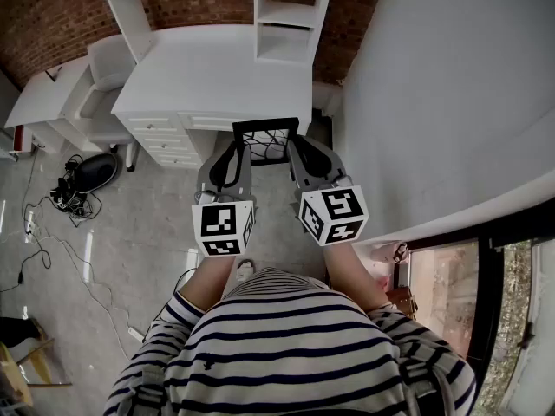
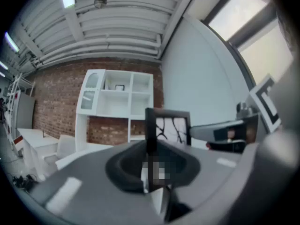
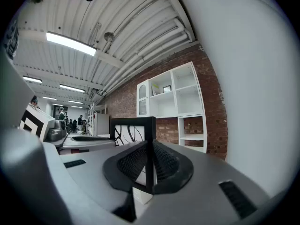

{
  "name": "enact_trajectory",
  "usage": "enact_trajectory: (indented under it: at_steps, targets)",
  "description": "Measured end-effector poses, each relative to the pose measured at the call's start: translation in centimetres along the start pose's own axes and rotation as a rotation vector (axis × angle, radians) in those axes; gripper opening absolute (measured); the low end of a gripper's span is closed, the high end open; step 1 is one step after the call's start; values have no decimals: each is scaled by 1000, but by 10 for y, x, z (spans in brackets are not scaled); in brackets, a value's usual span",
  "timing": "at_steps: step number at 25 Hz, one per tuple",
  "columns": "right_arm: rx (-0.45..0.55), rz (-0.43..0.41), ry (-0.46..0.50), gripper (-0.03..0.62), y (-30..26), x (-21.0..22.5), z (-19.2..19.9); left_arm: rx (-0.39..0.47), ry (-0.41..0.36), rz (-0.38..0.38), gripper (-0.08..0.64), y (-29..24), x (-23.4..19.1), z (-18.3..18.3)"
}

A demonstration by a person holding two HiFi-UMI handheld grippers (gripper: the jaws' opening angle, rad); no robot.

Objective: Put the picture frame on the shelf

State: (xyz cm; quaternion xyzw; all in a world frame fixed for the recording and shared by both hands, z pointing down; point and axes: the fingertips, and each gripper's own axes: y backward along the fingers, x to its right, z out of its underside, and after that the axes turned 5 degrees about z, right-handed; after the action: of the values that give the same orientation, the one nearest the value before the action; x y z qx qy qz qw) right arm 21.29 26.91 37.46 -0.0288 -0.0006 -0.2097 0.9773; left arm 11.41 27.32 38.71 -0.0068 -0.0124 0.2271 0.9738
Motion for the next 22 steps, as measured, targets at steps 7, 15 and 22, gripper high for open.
enact_trajectory:
  at_steps: [7,15,22]
  targets:
    - [5,4,-2,34,2,-2,-2,5,1,6,74,3,0,-2]
    - [32,-24,-26,35,0,-2,-2,15,-2,5,74,3,0,0]
    - [60,-76,0,58,-5,-15,-10,37,-4,15,75,5,-8,-5]
